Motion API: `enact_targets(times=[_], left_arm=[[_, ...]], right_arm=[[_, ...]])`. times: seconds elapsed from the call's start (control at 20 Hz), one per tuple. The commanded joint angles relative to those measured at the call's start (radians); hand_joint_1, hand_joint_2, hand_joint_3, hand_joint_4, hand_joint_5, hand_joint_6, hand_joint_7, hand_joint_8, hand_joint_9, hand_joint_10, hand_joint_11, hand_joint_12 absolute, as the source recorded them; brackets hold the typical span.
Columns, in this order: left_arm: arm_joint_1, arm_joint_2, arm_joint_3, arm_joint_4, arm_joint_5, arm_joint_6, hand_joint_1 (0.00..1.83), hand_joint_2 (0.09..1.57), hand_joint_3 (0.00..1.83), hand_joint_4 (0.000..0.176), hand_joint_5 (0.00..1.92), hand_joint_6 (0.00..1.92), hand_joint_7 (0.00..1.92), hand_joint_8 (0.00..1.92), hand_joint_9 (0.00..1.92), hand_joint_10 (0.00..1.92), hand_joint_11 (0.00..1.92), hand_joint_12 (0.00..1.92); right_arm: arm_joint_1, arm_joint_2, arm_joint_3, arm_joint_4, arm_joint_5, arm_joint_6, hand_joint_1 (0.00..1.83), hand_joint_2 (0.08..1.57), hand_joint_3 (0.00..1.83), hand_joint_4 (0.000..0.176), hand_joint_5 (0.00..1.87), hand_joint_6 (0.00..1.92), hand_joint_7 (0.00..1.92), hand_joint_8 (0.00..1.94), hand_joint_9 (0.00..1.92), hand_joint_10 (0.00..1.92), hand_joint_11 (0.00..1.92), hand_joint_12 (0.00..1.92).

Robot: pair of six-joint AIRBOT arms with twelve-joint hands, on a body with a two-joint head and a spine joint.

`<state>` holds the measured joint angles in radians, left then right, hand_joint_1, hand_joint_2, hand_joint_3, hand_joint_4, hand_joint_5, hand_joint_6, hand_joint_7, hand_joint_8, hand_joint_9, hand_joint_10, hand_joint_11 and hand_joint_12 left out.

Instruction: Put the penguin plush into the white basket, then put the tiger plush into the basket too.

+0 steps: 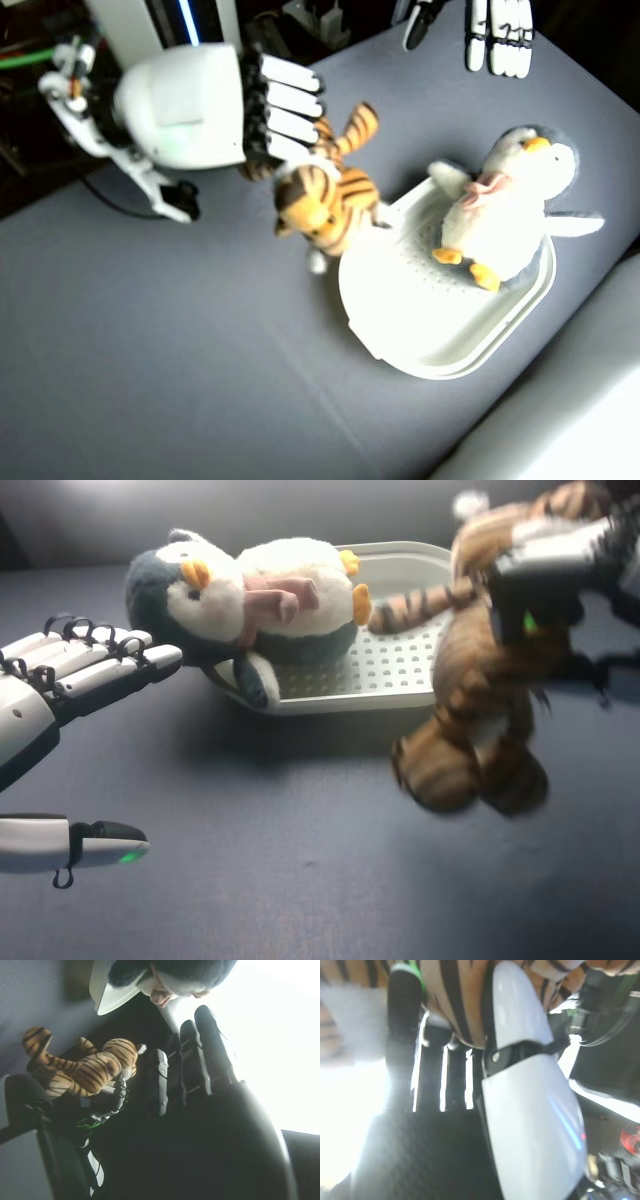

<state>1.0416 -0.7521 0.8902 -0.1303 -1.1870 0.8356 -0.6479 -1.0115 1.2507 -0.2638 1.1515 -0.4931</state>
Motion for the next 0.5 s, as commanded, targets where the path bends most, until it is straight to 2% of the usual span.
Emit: enact_targets(times=[0.0,0.05,0.1,0.15,0.2,0.25,0.3,0.35,0.4,0.45], left_arm=[[-0.002,-0.002,0.007,-0.006,-0.116,-0.005,0.77,0.87,0.0,0.073,0.21,0.0,0.18,0.0,0.16,0.0,0.12,0.16],[-0.002,-0.004,0.009,-0.005,-0.115,-0.007,0.76,0.87,0.0,0.069,0.21,0.0,0.18,0.0,0.16,0.0,0.12,0.16],[-0.002,-0.006,0.011,-0.004,-0.113,-0.009,0.76,0.87,0.0,0.075,0.21,0.0,0.18,0.0,0.16,0.0,0.12,0.16],[-0.002,-0.008,0.013,-0.003,-0.113,-0.011,0.75,0.87,0.0,0.079,0.21,0.0,0.18,0.0,0.17,0.0,0.12,0.16],[-0.003,-0.011,0.017,0.0,-0.112,-0.014,0.74,0.87,0.0,0.085,0.21,0.0,0.18,0.0,0.17,0.0,0.13,0.16],[-0.003,-0.015,0.02,0.002,-0.111,-0.017,0.74,0.87,0.0,0.083,0.21,0.0,0.19,0.0,0.18,0.01,0.13,0.17],[-0.004,-0.018,0.022,0.005,-0.11,-0.019,0.74,0.87,0.0,0.081,0.21,0.0,0.19,0.0,0.18,0.01,0.13,0.17],[-0.008,-0.021,0.026,0.009,-0.104,-0.022,0.72,0.88,0.0,0.093,0.21,0.0,0.18,0.0,0.17,0.0,0.12,0.16],[-0.01,-0.025,0.029,0.011,-0.098,-0.025,0.73,0.88,0.0,0.094,0.21,0.0,0.17,0.0,0.16,0.0,0.11,0.16],[-0.012,-0.029,0.032,0.015,-0.092,-0.028,0.72,0.88,0.0,0.087,0.21,0.0,0.17,0.0,0.15,0.0,0.11,0.16]], right_arm=[[0.042,-0.019,0.019,0.036,0.068,-0.003,1.02,1.3,0.0,0.0,0.66,1.45,0.74,1.89,0.8,1.78,0.32,1.62],[0.082,-0.045,0.047,0.036,0.02,-0.015,1.3,1.21,0.0,0.0,0.68,1.7,0.64,1.93,0.72,1.89,0.71,1.86],[0.122,-0.073,0.073,0.036,-0.038,-0.032,1.46,1.17,0.0,0.056,0.62,1.86,0.61,1.94,0.74,1.92,0.84,1.91],[0.15,-0.082,0.097,0.036,-0.085,-0.042,1.45,1.17,0.0,0.074,0.56,1.87,0.57,1.92,0.68,1.92,0.77,1.92],[0.18,-0.113,0.138,0.037,-0.151,-0.044,1.52,1.14,0.0,0.069,0.56,1.8,0.56,1.88,0.67,1.89,0.72,1.89],[0.201,-0.142,0.173,0.039,-0.205,-0.044,1.56,1.15,0.0,0.08,0.6,1.8,0.6,1.91,0.71,1.91,0.77,1.92],[0.214,-0.164,0.201,0.04,-0.249,-0.044,1.58,1.21,0.01,0.061,0.62,1.86,0.6,1.94,0.74,1.92,0.79,1.92],[0.229,-0.187,0.233,0.04,-0.299,-0.044,1.64,1.21,0.01,0.048,0.59,1.84,0.56,1.94,0.69,1.92,0.73,1.92],[0.243,-0.209,0.265,0.039,-0.344,-0.044,1.74,1.19,0.0,0.0,0.68,1.7,0.65,1.75,0.76,1.85,0.83,1.92],[0.262,-0.232,0.301,0.038,-0.399,-0.047,1.65,1.17,0.0,0.0,0.69,1.44,0.71,1.5,0.77,1.51,0.7,1.63]])
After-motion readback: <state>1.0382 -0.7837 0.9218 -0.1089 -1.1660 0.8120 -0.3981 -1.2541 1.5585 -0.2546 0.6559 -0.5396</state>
